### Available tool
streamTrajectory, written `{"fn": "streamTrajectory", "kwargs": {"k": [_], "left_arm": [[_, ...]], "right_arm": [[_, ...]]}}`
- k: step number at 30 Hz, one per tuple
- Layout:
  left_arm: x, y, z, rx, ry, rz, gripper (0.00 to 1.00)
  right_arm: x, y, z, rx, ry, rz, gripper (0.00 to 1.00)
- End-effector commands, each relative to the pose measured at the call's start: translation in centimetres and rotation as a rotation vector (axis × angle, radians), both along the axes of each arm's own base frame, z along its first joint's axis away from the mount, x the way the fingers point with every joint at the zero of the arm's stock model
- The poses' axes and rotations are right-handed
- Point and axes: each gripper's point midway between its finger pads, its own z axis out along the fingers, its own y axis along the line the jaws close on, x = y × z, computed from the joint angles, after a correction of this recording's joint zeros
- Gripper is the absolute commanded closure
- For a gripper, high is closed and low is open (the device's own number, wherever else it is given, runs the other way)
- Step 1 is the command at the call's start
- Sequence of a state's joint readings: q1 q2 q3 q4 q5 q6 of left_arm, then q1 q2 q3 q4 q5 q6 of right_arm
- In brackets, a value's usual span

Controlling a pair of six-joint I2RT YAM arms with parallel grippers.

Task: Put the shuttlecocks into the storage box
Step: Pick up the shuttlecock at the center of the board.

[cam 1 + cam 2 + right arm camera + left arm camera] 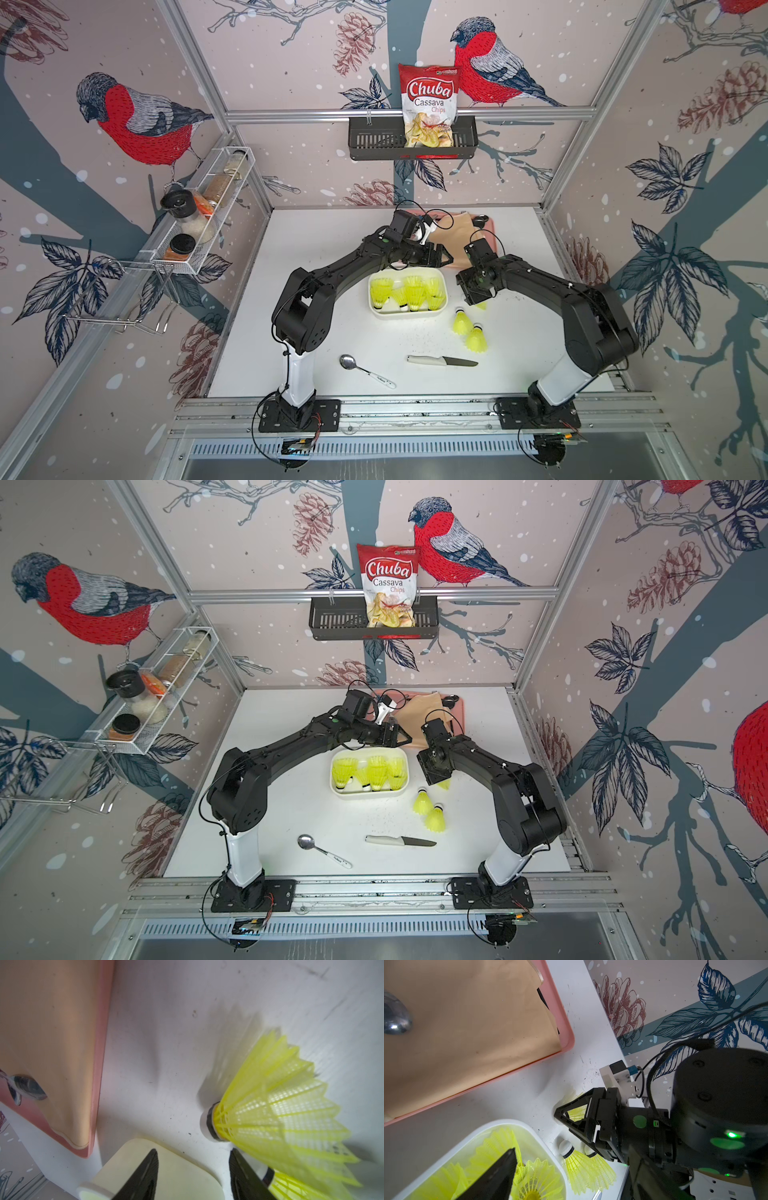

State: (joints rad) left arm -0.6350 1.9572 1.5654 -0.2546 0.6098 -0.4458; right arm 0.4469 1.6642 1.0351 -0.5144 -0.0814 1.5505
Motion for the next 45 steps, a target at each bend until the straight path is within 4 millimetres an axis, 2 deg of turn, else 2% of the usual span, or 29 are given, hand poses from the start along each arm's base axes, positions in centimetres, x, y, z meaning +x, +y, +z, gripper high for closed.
{"fn": "streamTrajectory", "kwargs": {"k": [1, 15, 20, 25, 35, 45], "left_arm": [[-0.3, -1.0, 0.0, -0.015, -0.007, -0.046, 0.14], [-0.6, -2.6, -1.3, -0.005, 0.014, -0.077, 0.14], [-0.6, -2.7, -1.7, -0.003, 0.025, -0.078, 0.14], [-0.6, -2.7, -2.4, 0.012, 0.041, -0.07, 0.14], [0.6, -2.7, -4.3, 0.086, 0.104, -0.026, 0.15], [1.3, -2.9, -4.5, 0.084, 0.185, -0.008, 0.15]], "right_arm": [[-0.1, -0.1, -0.6, 0.013, 0.013, -0.053, 0.44], [0.6, -2.7, -1.8, -0.048, 0.026, -0.082, 0.48], [1.0, -2.2, -1.6, -0.048, 0.015, -0.058, 0.5], [0.5, -1.7, -2.1, -0.057, 0.034, -0.04, 0.5], [0.8, -2.2, -2.8, -0.1, 0.047, -0.017, 0.54], [0.3, -2.4, -3.5, -0.113, 0.06, 0.003, 0.6]]}}
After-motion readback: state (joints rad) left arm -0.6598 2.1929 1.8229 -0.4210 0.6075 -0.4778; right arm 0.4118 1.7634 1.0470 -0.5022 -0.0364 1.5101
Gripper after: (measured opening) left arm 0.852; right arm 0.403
